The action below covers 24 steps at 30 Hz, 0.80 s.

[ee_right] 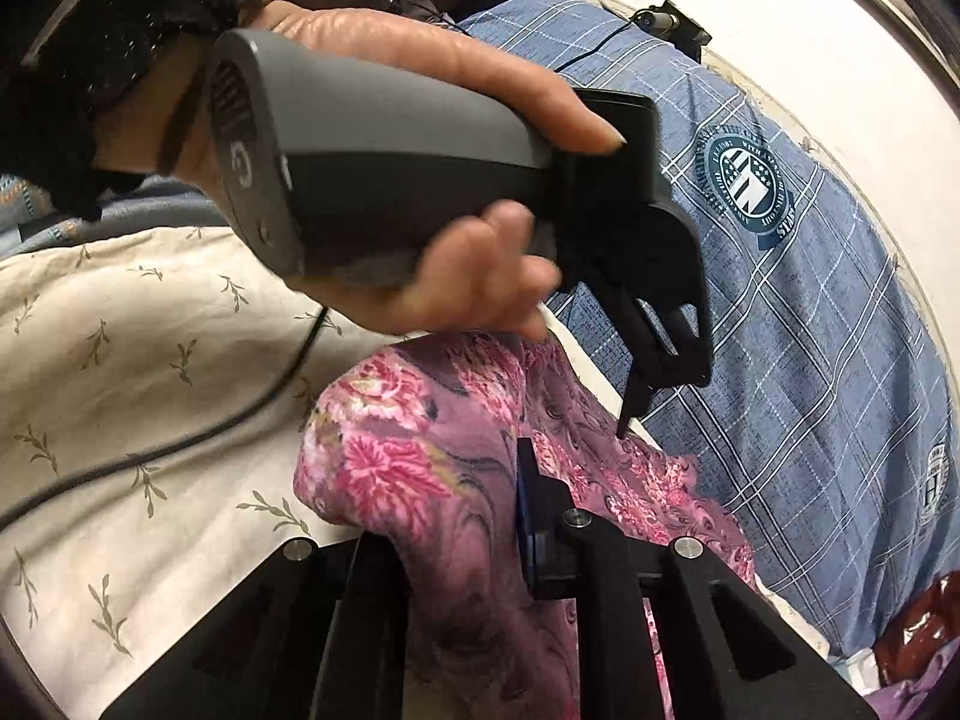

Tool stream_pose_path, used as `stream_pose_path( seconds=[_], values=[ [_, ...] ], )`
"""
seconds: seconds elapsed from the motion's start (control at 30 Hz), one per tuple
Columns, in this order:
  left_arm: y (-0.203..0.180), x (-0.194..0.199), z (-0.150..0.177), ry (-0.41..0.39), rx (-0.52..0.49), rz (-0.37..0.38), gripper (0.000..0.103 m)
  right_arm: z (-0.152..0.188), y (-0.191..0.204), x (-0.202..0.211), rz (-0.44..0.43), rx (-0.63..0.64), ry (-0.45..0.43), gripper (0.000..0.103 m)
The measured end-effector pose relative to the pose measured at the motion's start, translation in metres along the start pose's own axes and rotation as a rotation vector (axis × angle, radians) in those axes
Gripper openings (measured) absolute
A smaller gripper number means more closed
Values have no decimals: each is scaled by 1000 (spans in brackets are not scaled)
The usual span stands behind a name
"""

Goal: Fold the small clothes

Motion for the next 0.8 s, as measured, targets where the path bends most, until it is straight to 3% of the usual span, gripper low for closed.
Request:
stream_pose_path(
  seconds=[0.03, 0.1, 0.23, 0.47, 0.8],
  values=[
    [0, 1, 0, -2, -8, -44, 12, 0, -2, 0, -7, -13, 1, 13],
    [0, 8, 0, -18, -9, -81, 9, 0, -10, 4, -22, -56, 1, 13],
    [-13, 30, -1, -74, -10, -102, 8, 1, -28, 19, -46, -148, -11, 13],
    [-81, 51, -15, -147, -106, -147, 8, 14, -83, 55, -83, -352, -24, 12],
    [-176, 10, -34, -149, -203, -230, 8, 77, -176, 86, -121, -695, -4, 6]
  ],
)
Point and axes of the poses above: each gripper's, at about its wrist camera, not at the fingertips, and x roughly against the way its jaws point, y to its left, z to its underside, the point moved 8 cm from there along -x, roughly the way its jaws point, and after that the axes turned 15 degrees about -x, right-handed, at the moved point
